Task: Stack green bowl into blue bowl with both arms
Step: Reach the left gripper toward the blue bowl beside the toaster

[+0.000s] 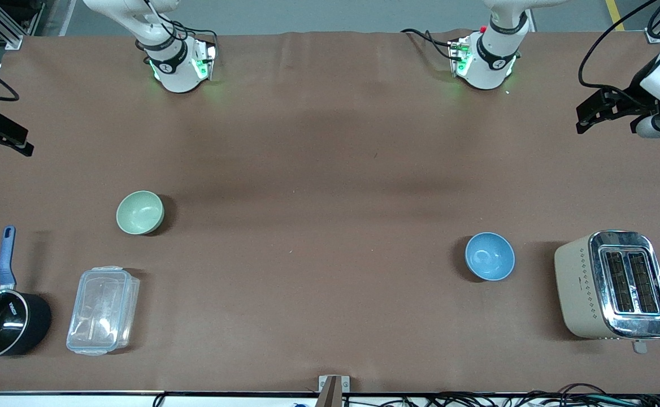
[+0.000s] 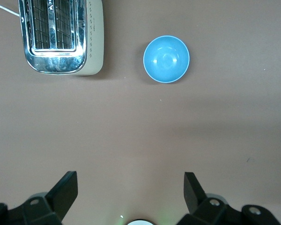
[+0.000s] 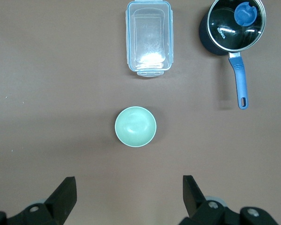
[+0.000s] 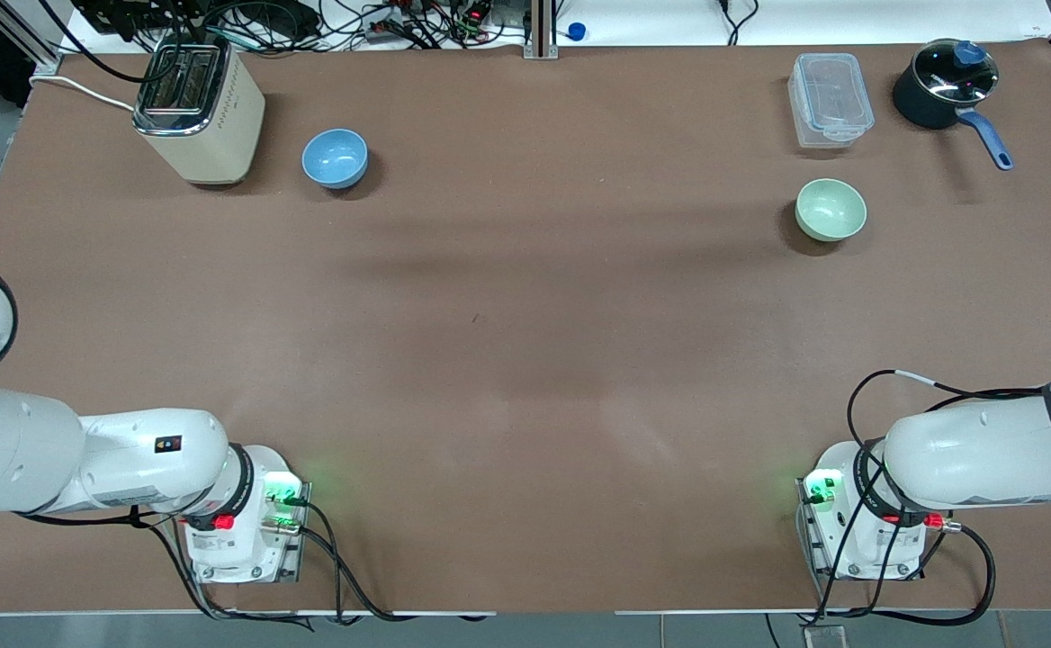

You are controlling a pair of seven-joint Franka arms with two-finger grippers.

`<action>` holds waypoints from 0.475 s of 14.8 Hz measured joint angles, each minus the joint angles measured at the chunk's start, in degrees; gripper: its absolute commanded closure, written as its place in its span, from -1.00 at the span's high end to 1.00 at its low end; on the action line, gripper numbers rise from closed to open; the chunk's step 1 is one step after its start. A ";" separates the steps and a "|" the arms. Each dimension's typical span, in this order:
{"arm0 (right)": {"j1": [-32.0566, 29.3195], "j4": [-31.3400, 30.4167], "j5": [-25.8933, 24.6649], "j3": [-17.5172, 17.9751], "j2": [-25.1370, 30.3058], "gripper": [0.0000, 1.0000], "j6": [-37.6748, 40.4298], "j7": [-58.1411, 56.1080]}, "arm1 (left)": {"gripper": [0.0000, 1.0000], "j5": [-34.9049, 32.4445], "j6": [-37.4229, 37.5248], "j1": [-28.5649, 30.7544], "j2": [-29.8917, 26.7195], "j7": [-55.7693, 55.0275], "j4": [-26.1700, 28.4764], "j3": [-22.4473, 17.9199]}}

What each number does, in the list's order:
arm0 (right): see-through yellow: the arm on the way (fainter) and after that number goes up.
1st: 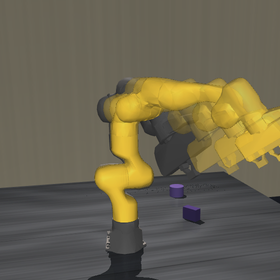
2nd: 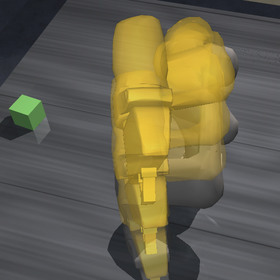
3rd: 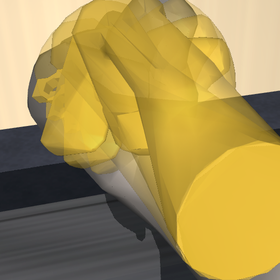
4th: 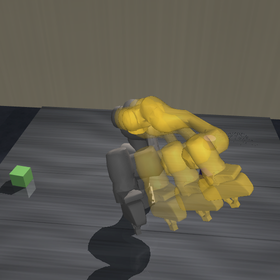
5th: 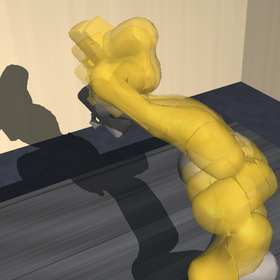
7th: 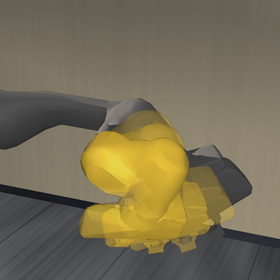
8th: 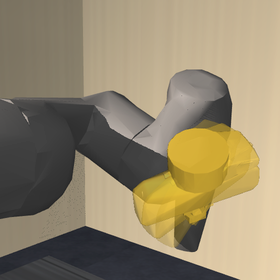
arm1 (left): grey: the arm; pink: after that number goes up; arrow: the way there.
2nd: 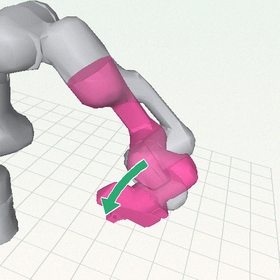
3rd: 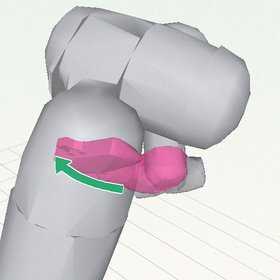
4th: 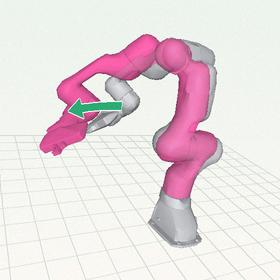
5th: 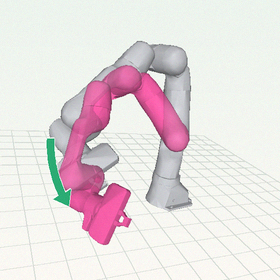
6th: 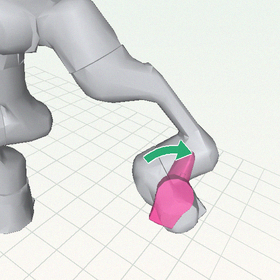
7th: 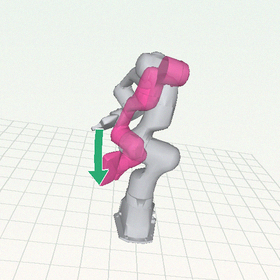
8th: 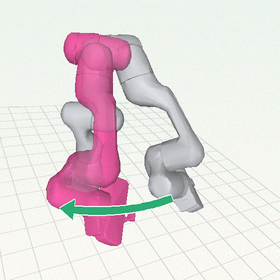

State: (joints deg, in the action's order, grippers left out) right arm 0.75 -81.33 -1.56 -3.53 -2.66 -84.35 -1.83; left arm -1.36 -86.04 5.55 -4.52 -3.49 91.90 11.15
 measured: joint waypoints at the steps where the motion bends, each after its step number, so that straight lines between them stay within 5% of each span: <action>1: 0.00 0.00 0.00 0.00 0.00 1.00 0.00 0.00 | 1.00 0.00 0.11 0.00 0.01 0.00 -0.13 0.00; 7: 0.00 0.00 0.02 0.01 0.00 1.00 0.02 0.00 | 1.00 0.00 -0.18 0.00 3.68 0.00 -1.19 0.00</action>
State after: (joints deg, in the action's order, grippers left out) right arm 0.75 -81.34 -1.54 -3.52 -2.67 -84.33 -1.83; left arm -1.36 -86.22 5.55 -0.84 -3.49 90.71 11.15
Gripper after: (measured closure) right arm 0.000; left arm 0.000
